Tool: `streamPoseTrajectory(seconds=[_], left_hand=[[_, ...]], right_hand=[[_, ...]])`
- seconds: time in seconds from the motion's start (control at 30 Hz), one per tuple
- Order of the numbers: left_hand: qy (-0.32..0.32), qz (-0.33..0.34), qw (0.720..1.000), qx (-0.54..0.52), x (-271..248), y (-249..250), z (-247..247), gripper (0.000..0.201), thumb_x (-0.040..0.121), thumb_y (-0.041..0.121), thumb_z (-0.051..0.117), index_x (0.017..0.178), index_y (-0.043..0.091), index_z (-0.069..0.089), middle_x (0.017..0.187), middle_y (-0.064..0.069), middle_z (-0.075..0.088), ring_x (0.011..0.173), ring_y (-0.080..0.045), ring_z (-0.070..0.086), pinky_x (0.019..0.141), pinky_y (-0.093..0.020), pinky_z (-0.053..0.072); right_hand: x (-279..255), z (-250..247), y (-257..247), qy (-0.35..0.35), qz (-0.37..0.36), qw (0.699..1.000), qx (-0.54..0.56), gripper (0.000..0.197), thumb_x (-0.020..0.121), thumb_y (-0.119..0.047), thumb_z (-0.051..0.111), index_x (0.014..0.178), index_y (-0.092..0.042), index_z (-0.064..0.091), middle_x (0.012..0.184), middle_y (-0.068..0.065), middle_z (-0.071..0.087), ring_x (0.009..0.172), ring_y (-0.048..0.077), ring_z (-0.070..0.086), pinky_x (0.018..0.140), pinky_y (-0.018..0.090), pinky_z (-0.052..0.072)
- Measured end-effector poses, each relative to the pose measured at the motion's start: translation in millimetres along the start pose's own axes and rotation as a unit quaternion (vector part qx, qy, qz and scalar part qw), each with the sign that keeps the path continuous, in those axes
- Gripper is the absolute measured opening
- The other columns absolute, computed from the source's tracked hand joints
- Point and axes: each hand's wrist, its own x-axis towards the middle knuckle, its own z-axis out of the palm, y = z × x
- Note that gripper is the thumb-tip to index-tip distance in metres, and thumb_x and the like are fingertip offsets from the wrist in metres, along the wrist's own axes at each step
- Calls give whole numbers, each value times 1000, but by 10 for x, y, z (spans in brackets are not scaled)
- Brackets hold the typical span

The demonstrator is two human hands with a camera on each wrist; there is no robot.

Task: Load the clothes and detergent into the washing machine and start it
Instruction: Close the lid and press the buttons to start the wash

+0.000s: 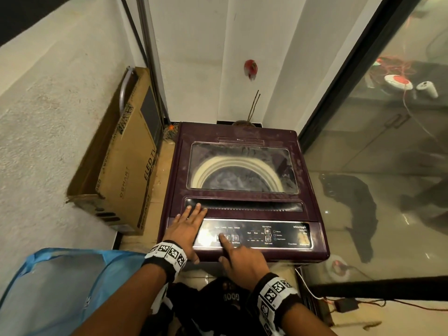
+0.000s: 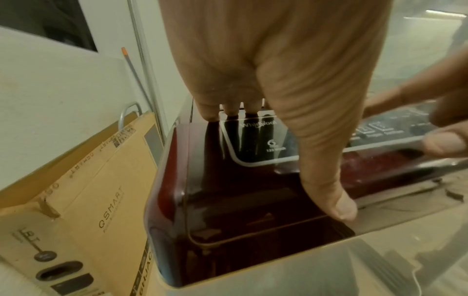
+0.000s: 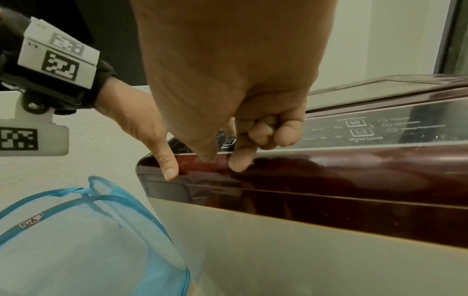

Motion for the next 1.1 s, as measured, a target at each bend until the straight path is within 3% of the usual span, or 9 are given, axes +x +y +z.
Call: streamPoseTrajectory(seconds=[0.2,0.37,0.5,0.9,1.1], left_hand=[[-23,-20,1000,5,-24,112,-75,153,54,37,95,153,25,-21,163,0,-21,151,-26,-14,123,-47,7],[-23,-45,999,-6,-43,212,-106,148,57,21,94,154,27,-17,164,1,-20,152,-30,-9,119,-47,24],[-26,-58,998,-17,-56,261,-109,135,68,9,86,154,27,-16,163,-1,-21,151,-33,-10,117,-52,30],[-28,-62,997,-25,-56,258,-74,143,60,13,92,155,25,-15,163,2,-20,151,-33,-10,119,-49,27],[-30,-63,997,-29,-76,247,-82,147,58,16,94,154,24,-17,163,3,-21,151,-32,-10,119,-48,26]], right_hand=[[-80,130,-128,-16,34,999,16,79,102,-39,42,157,-31,-14,115,18,69,101,36,68,86,43,52],[-113,249,-224,-25,54,998,13,97,97,-26,52,153,-27,-27,111,17,71,96,33,70,79,41,53],[-156,209,-284,-41,70,996,27,108,93,-22,61,153,-28,-29,115,17,69,101,33,68,83,44,53],[-149,181,-333,-32,73,997,-12,97,97,-22,53,155,-22,-24,119,17,67,104,31,67,86,43,52],[-147,220,-307,-35,75,997,9,98,96,-21,53,154,-25,-27,119,18,66,104,32,66,88,43,52]])
